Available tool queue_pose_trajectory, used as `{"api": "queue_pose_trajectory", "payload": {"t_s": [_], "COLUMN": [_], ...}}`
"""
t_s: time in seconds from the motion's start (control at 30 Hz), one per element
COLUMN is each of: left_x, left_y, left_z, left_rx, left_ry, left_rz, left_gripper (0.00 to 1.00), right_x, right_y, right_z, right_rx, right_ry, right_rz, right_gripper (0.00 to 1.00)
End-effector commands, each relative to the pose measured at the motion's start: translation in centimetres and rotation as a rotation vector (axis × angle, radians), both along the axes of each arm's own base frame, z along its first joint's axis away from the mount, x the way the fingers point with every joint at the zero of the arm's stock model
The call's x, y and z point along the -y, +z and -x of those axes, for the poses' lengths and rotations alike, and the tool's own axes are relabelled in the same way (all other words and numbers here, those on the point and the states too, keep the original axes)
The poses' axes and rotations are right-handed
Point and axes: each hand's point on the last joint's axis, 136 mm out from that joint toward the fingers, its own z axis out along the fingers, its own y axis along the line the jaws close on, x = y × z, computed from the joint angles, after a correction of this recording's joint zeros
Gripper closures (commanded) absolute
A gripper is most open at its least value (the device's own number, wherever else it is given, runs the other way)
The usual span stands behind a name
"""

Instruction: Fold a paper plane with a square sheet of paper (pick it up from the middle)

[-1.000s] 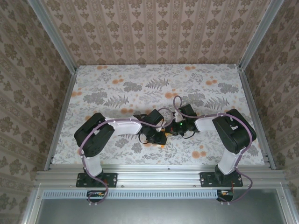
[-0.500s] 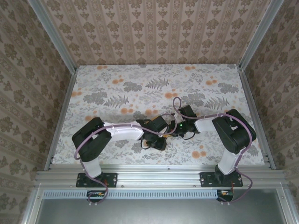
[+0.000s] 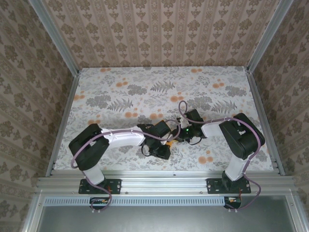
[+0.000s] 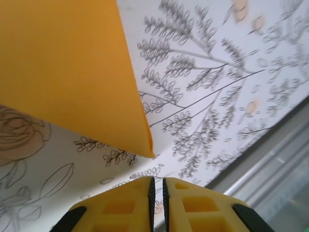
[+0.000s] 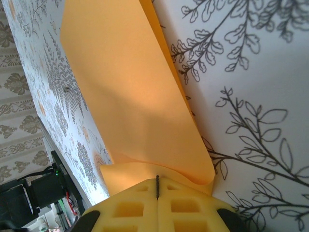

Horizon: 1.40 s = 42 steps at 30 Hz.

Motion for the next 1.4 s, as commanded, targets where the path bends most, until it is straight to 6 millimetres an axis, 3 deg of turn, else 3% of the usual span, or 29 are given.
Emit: {"api": "queue_pose_trajectory", "payload": {"t_s": [0.0, 0.13, 0.3, 0.43, 0.9, 1.37], "left_x": [1.1, 1.0, 0.6, 1.1, 0.4, -3.2], "left_y": [4.1, 5.1, 4.2, 3.4, -1.8, -5.5], "left_z": [-2.4, -5.4, -8.4, -9.5, -7.9, -7.6], "left_rx": [0.037, 0.094, 0.144, 0.142, 0.047, 0.088], "left_ry": [0.026, 0.093, 0.161, 0.174, 0.143, 0.111], "left_rz": [0.119, 0.144, 0.138, 0.154, 0.092, -0.107], "left_gripper": [0.83, 0.83, 0.83, 0.83, 0.84, 0.84], "right_x": [1.5, 1.4, 1.2, 1.2, 0.7, 0.8], "right_y": [-2.3, -1.8, -1.1, -0.7, -0.2, 0.4], "right_z": [1.1, 0.9, 0.6, 0.4, -0.3, -1.5], "right_rx": [-0.065, -0.059, -0.045, -0.037, -0.032, -0.009], "right_ry": [-0.035, -0.038, -0.044, -0.052, -0.091, -0.119], "right_rz": [0.085, 0.073, 0.064, 0.058, 0.012, 0.002], "right_gripper": [0.99, 0.99, 0.99, 0.99, 0.99, 0.97]}}
